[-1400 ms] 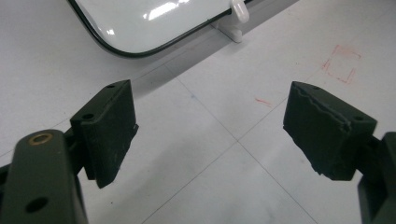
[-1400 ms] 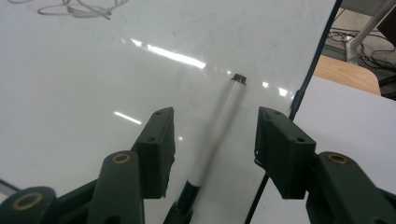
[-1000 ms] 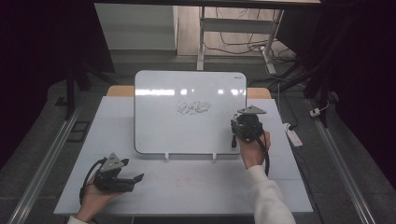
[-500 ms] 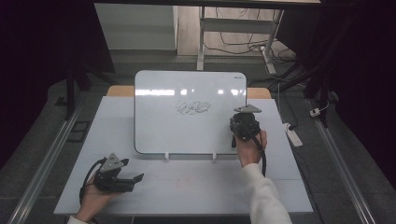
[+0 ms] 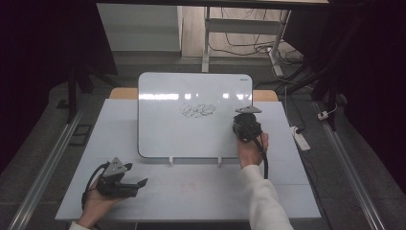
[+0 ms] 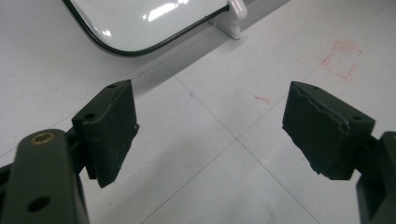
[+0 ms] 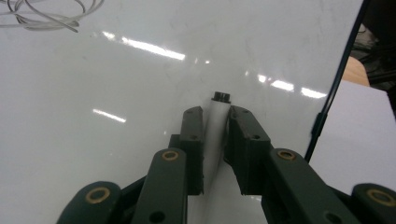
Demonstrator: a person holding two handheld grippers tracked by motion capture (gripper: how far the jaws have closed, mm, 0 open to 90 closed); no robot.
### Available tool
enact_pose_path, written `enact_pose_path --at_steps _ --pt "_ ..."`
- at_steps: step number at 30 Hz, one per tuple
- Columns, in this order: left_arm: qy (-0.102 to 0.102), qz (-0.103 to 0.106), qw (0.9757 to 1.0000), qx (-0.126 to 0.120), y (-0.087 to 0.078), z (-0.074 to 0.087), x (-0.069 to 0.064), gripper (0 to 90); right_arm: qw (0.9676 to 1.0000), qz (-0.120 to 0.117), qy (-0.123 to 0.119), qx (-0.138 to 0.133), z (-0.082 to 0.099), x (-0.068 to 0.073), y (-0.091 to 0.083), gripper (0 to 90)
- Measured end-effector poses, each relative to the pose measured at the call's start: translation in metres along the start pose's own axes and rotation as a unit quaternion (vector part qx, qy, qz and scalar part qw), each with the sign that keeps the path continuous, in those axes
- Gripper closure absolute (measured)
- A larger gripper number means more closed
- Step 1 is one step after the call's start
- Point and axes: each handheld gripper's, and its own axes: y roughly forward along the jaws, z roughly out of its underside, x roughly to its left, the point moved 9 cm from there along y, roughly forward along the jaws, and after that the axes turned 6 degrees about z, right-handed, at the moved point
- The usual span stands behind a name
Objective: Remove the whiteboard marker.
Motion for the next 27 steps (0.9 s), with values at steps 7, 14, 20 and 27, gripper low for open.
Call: enact_pose_path --at_steps 7,14,20,27 --pt "0.001 0.000 1.0000 0.000 -0.001 0.000 0.000 18.4 0.9999 -0.004 -0.001 -0.010 0.000 0.005 0.000 80.2" --pt "0.001 -0.001 1.0000 0.001 -0.001 0.000 0.001 18.5 0.9996 -0.021 0.003 -0.017 0.002 0.002 -0.008 80.4" --pt "0.000 -0.003 1.0000 0.000 0.000 0.000 0.000 18.5 0.9978 -0.048 0.009 -0.045 0.007 -0.001 -0.025 80.4" --pt "0.001 -0.003 0.9999 -0.010 0.000 -0.006 -0.003 19.3 0.9910 -0.096 0.023 -0.091 0.019 0.000 -0.056 80.4"
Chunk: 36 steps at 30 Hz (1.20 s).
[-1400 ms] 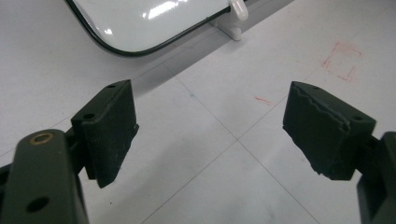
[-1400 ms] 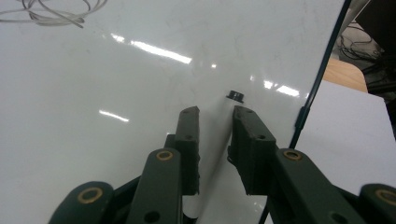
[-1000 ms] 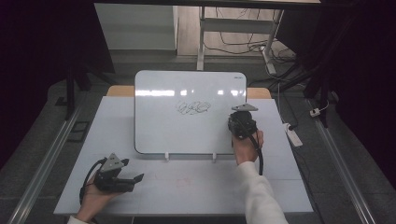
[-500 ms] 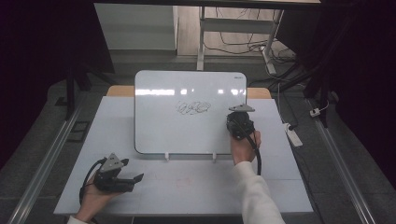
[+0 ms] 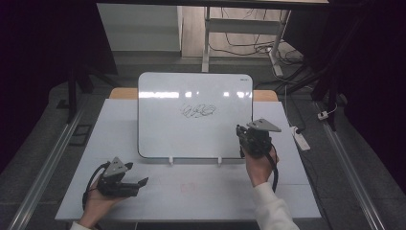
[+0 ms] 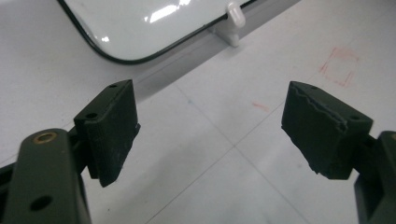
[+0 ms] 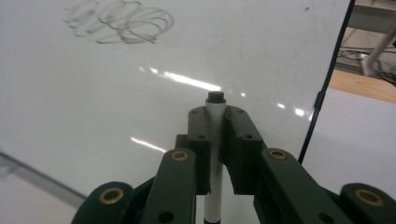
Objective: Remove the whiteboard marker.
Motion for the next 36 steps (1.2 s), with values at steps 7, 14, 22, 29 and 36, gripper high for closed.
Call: enact_pose_path --at_steps 7,14,22,29,36 --pt "0.003 0.010 0.9996 -0.027 0.003 -0.022 -0.014 20.8 0.9971 -0.067 0.007 -0.034 0.005 0.031 -0.023 80.3" --pt "0.024 0.035 0.9980 -0.046 0.016 -0.057 -0.041 22.3 0.9934 -0.108 0.001 -0.038 0.011 0.059 -0.027 80.3" --pt "0.044 0.067 0.9954 -0.053 0.036 -0.087 -0.073 24.2 0.9891 -0.139 -0.003 -0.049 0.016 0.089 -0.035 80.3" --pt "0.037 0.099 0.9929 -0.054 0.056 -0.105 -0.095 25.5 0.9863 -0.156 -0.004 -0.056 0.018 0.106 -0.039 80.3" --pt "0.040 0.119 0.9901 -0.063 0.066 -0.124 -0.111 29.2 0.9833 -0.169 0.003 -0.068 0.015 0.114 -0.046 80.2"
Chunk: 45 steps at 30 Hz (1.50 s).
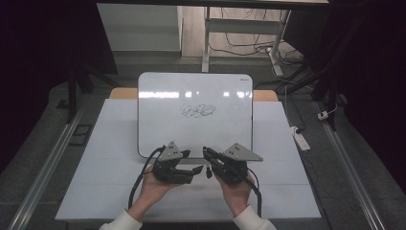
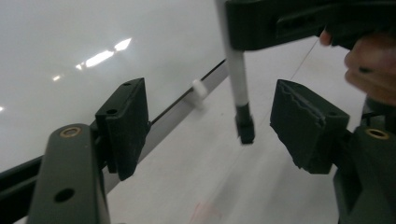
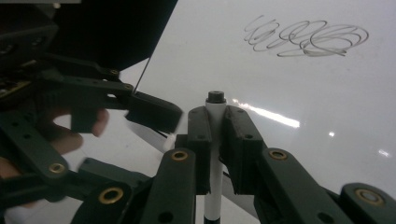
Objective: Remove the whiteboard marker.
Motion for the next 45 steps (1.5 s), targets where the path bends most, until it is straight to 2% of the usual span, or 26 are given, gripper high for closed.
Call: enact_pose_path --at_steps 3,5,10,11,14,15,18,20,22,25,27,28,29,30,31,32,33,34,36,39,42,45 --pt "0.010 0.004 0.9999 0.002 0.005 -0.002 -0.006 32.6 1.0000 -0.005 0.005 -0.006 -0.001 0.003 -0.001 80.2" --pt "0.017 0.006 0.9998 0.005 0.006 -0.001 -0.007 38.3 0.9999 -0.008 0.003 -0.009 -0.001 0.007 -0.002 80.2" --pt "0.015 0.015 0.9998 -0.004 0.005 0.000 -0.006 55.4 0.9997 -0.015 -0.007 -0.016 -0.001 0.018 -0.002 80.2" --pt "0.014 0.017 0.9997 -0.006 0.005 0.000 -0.005 61.1 0.9997 -0.016 -0.010 -0.017 -0.001 0.019 -0.001 80.1" --pt "0.014 0.022 0.9996 -0.010 0.003 0.000 -0.006 67.5 0.9996 -0.016 -0.012 -0.017 -0.001 0.021 0.000 80.1" --pt "0.016 0.024 0.9995 -0.008 0.003 0.000 -0.006 75.7 0.9996 -0.018 -0.012 -0.015 0.000 0.022 0.000 80.1" --pt "0.012 0.014 0.9998 -0.007 0.001 0.002 -0.004 79.2 0.9996 -0.017 -0.013 -0.016 0.001 0.023 -0.001 80.1" --pt "0.009 0.022 0.9997 -0.008 0.000 0.003 -0.003 80.6 0.9996 -0.022 -0.013 -0.014 0.001 0.025 -0.002 79.5" --pt "0.013 0.018 0.9997 -0.004 -0.001 0.004 -0.002 80.8 0.9995 -0.028 -0.011 -0.010 0.001 0.026 -0.001 78.3" --pt "0.014 0.022 0.9997 0.002 -0.001 0.006 -0.001 80.9 0.9990 -0.043 -0.009 -0.011 -0.001 0.025 -0.001 69.2" --pt "0.016 0.025 0.9996 0.004 -0.004 0.007 0.000 80.9 0.9978 -0.061 -0.012 -0.020 -0.006 0.018 -0.006 61.9" --pt "0.018 0.028 0.9995 0.005 -0.006 0.007 0.001 80.9 0.9978 -0.061 -0.012 -0.020 -0.006 0.018 -0.006 61.9" --pt "0.019 0.032 0.9993 0.005 -0.007 0.008 0.001 80.9 0.9956 -0.092 -0.012 -0.012 -0.008 0.011 -0.009 55.6" --pt "0.020 0.039 0.9990 0.006 -0.009 0.008 0.001 80.9 0.9956 -0.092 -0.012 -0.012 -0.008 0.011 -0.009 55.6" --pt "0.021 0.046 0.9986 0.010 -0.011 0.009 0.001 80.9 0.9942 -0.107 -0.012 -0.006 -0.007 0.007 -0.009 53.4" --pt "0.023 0.055 0.9982 0.013 -0.012 0.010 0.001 80.9 0.9884 -0.149 -0.027 0.017 -0.003 0.001 -0.011 51.7" --pt "0.024 0.062 0.9976 0.017 -0.013 0.010 0.001 80.9 0.9848 -0.168 -0.034 0.027 0.001 0.000 -0.012 50.4" --pt "0.025 0.075 0.9966 0.022 -0.014 0.011 0.000 80.9 0.9848 -0.168 -0.034 0.027 0.001 0.000 -0.012 50.4" --pt "0.031 0.088 0.9952 0.030 -0.015 0.013 -0.002 80.9 0.9808 -0.182 -0.051 0.048 0.009 -0.007 -0.013 48.6" --pt "0.037 0.108 0.9926 0.041 -0.016 0.015 -0.005 80.9 0.9751 -0.206 -0.056 0.062 0.019 -0.013 -0.015 47.4" --pt "0.046 0.124 0.9900 0.050 -0.015 0.017 -0.009 80.9 0.9675 -0.229 -0.069 0.082 0.029 -0.014 -0.017 46.3" --pt "0.055 0.136 0.9877 0.054 -0.016 0.017 -0.013 80.8 0.9584 -0.251 -0.092 0.100 0.039 -0.008 -0.017 45.1"
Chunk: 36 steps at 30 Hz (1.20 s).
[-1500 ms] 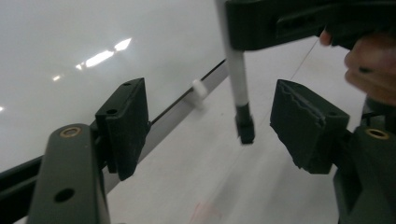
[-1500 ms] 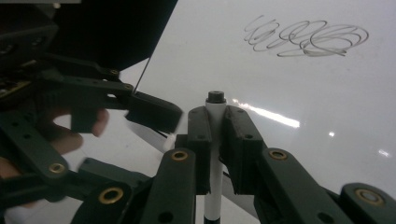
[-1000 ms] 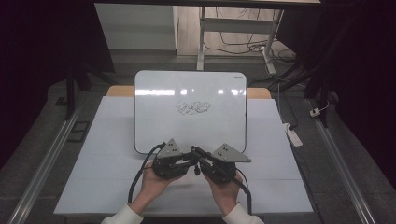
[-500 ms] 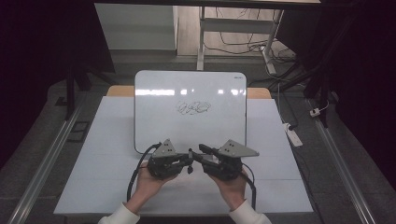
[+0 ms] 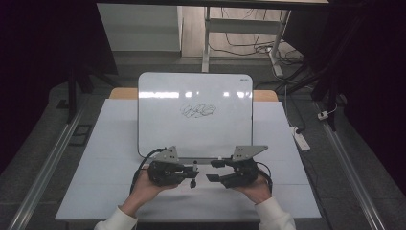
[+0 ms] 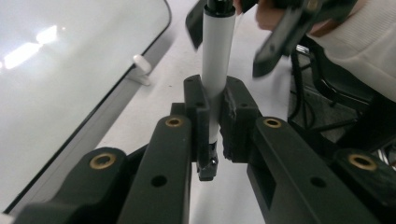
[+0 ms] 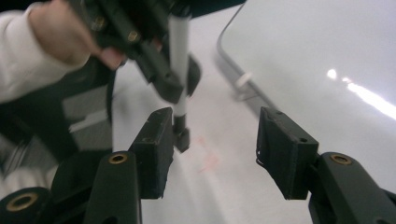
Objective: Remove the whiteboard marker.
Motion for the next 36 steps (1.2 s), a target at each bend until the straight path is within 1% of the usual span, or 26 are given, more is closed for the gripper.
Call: enact_pose_path --at_steps 1,3,6,8,12,18,21,23,28,30,36 --pt "0.003 0.003 1.0000 0.001 0.000 0.000 -0.001 80.9 0.9999 -0.011 -0.008 0.007 0.002 0.004 0.003 45.0" --pt "0.008 0.008 0.9999 0.002 0.000 -0.001 -0.003 80.9 0.9994 -0.027 -0.017 0.014 0.004 0.010 0.008 44.9" --pt "0.014 0.019 0.9997 0.005 0.001 -0.001 -0.006 80.8 0.9978 -0.049 -0.031 0.032 0.009 0.019 0.015 45.6" --pt "0.016 0.028 0.9995 0.007 0.002 -0.001 -0.008 80.9 0.9968 -0.057 -0.040 0.039 0.011 0.025 0.019 47.4" --pt "0.022 0.042 0.9988 0.012 0.004 0.000 -0.011 80.8 0.9950 -0.073 -0.050 0.046 0.013 0.033 0.026 52.1" --pt "0.029 0.066 0.9972 0.018 0.008 0.001 -0.017 80.8 0.9921 -0.086 -0.065 0.064 0.019 0.041 0.033 57.6" --pt "0.032 0.073 0.9965 0.023 0.009 0.001 -0.019 80.8 0.9903 -0.092 -0.072 0.075 0.022 0.043 0.036 59.7" --pt "0.033 0.076 0.9962 0.025 0.009 0.002 -0.019 80.8 0.9889 -0.092 -0.080 0.084 0.025 0.044 0.038 61.4" --pt "0.035 0.086 0.9953 0.026 0.009 0.001 -0.021 80.8 0.9872 -0.096 -0.091 0.090 0.026 0.047 0.040 71.2" --pt "0.035 0.087 0.9953 0.025 0.009 0.001 -0.022 80.8 0.9867 -0.095 -0.095 0.092 0.027 0.047 0.040 73.5" --pt "0.037 0.085 0.9953 0.030 0.011 0.002 -0.022 80.8 0.9864 -0.098 -0.091 0.096 0.028 0.047 0.040 74.7"
